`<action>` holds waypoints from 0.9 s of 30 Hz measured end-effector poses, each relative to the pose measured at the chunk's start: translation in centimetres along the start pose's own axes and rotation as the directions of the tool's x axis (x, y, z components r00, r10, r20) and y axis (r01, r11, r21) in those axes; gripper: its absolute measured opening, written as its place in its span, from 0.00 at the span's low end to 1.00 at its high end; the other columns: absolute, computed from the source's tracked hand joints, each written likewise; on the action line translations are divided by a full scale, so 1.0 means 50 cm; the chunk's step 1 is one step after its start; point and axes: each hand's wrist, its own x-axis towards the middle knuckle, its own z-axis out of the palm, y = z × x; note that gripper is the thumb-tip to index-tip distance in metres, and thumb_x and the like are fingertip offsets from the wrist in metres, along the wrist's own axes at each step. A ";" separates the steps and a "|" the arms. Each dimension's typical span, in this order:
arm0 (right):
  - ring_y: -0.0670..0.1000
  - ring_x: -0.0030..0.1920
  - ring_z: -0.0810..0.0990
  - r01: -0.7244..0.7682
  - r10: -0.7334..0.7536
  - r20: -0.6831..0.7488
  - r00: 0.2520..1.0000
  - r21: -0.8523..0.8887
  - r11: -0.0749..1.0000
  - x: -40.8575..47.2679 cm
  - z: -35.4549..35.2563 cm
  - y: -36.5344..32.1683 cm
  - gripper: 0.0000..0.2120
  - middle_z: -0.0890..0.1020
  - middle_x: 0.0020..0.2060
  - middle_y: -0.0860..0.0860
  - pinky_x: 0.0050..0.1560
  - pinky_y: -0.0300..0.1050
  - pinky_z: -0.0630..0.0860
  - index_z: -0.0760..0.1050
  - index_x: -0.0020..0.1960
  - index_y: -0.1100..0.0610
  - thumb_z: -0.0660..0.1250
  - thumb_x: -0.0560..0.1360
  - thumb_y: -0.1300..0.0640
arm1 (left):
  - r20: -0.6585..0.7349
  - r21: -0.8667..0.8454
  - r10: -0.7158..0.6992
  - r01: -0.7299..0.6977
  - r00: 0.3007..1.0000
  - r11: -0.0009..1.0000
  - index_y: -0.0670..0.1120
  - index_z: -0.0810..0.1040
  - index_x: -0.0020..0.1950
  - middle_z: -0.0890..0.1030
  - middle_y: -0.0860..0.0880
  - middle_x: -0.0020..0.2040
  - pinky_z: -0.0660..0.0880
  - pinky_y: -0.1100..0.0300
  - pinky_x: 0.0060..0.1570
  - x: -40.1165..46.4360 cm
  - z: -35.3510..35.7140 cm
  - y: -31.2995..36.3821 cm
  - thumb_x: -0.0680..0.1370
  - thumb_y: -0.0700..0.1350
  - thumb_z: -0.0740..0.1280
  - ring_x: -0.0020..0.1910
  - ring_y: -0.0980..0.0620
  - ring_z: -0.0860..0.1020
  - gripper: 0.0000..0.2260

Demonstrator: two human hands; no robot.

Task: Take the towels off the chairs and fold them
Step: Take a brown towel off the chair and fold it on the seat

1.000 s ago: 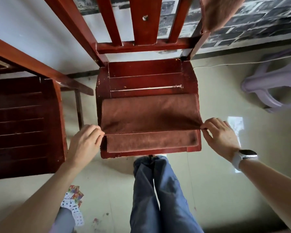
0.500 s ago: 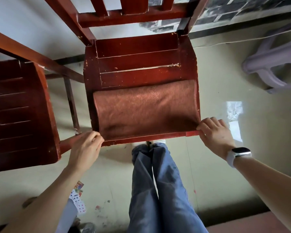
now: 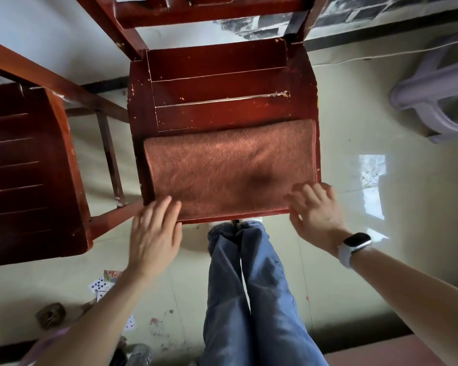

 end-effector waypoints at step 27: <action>0.55 0.74 0.58 0.128 -0.132 -0.047 0.990 -0.071 0.989 0.230 0.114 -0.105 0.26 0.61 0.73 0.55 0.71 0.63 0.48 0.58 0.73 0.53 0.54 0.76 0.51 | -0.079 -0.029 -0.060 0.058 0.995 0.998 0.52 0.52 0.75 0.55 0.42 0.76 0.48 0.35 0.69 0.225 0.060 0.063 0.78 0.58 0.51 0.74 0.39 0.52 0.27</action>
